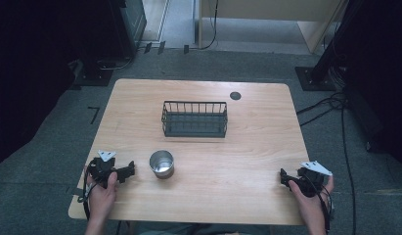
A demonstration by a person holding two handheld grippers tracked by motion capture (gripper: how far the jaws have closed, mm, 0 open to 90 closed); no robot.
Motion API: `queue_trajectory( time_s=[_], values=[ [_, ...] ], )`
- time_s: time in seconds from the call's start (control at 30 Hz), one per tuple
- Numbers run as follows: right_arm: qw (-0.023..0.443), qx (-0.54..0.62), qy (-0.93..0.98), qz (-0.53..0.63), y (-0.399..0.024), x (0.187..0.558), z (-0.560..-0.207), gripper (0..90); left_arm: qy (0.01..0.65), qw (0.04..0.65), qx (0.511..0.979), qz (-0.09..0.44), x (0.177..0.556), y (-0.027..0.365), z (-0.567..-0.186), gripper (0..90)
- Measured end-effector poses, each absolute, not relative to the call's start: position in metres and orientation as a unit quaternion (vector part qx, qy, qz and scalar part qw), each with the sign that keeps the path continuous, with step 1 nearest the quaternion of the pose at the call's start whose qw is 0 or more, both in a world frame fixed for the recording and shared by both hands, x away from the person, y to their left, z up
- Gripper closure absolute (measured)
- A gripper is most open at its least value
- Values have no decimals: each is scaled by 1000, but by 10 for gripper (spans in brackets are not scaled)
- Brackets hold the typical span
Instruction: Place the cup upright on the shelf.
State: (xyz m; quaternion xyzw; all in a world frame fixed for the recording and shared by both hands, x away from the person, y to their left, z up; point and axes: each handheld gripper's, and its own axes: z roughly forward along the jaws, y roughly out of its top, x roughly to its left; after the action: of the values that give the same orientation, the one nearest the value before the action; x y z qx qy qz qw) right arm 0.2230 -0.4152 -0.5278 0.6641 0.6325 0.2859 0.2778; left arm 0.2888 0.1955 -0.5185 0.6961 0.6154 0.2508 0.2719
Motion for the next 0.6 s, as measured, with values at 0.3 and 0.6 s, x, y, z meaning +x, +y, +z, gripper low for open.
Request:
queue_trajectory(
  time_s=[0.3,0.6],
  values=[
    [282,678,618,280,-413,221,-528,82,637,277,680,236,283,206,-513,0],
    [268,665,638,280,-412,224,-529,0,630,309,666,254,265,207,-486,0]
  ],
)
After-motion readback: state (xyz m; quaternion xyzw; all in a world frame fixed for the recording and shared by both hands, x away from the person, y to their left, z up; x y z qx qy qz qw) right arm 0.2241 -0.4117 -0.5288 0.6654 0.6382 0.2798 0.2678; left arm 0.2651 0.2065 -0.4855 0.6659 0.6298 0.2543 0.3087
